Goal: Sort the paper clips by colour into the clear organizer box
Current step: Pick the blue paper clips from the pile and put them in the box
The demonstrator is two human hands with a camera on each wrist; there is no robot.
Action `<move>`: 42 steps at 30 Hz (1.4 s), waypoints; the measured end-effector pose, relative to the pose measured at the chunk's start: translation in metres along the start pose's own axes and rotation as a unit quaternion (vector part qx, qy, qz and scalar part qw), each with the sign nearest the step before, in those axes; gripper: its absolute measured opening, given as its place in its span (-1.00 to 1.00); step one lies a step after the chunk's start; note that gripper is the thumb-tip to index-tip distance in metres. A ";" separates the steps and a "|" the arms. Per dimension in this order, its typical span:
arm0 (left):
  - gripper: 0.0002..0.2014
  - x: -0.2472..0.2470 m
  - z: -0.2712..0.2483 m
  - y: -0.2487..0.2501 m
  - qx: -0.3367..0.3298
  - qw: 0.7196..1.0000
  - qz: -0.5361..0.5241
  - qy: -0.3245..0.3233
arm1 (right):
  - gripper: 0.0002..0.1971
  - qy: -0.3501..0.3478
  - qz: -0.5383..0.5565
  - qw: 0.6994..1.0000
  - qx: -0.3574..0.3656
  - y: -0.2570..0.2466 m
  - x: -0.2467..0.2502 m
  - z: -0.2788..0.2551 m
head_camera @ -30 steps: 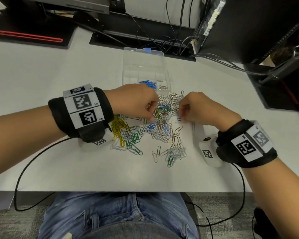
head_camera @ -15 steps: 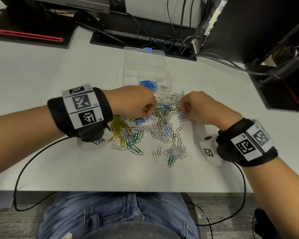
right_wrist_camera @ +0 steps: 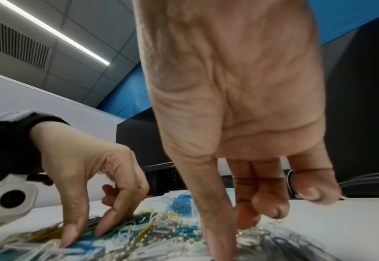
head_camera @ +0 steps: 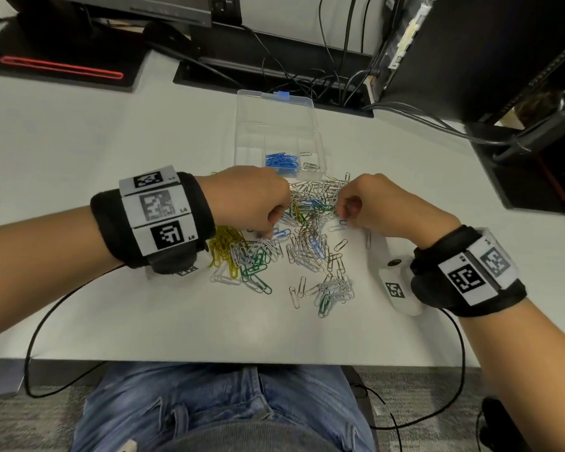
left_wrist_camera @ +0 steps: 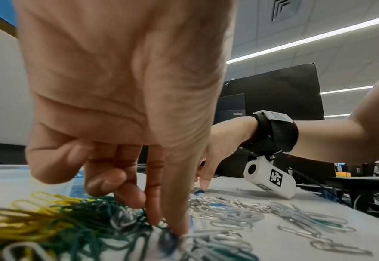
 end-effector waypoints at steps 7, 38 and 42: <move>-0.82 0.000 0.000 0.011 -0.036 0.999 0.023 0.014 | -0.84 -0.037 -0.006 0.999 -0.024 -0.004 -0.004 0.003; -0.96 -0.003 0.006 0.014 -0.018 0.999 -0.051 -0.003 | -0.85 -0.115 0.125 0.985 0.009 -0.042 -0.017 -0.014; -0.97 -0.006 0.010 0.017 -0.010 0.999 -0.037 0.001 | -0.83 -0.096 0.057 0.994 -0.009 -0.035 -0.017 -0.016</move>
Point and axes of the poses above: each hand's wrist, its own z-axis towards the middle knuckle, its own x-axis out of the back of the hand, y = z × x, the point moved 6 cm from there along z, towards the middle knuckle, and after that the axes turned 3 degrees about x, right-handed, at the moved point
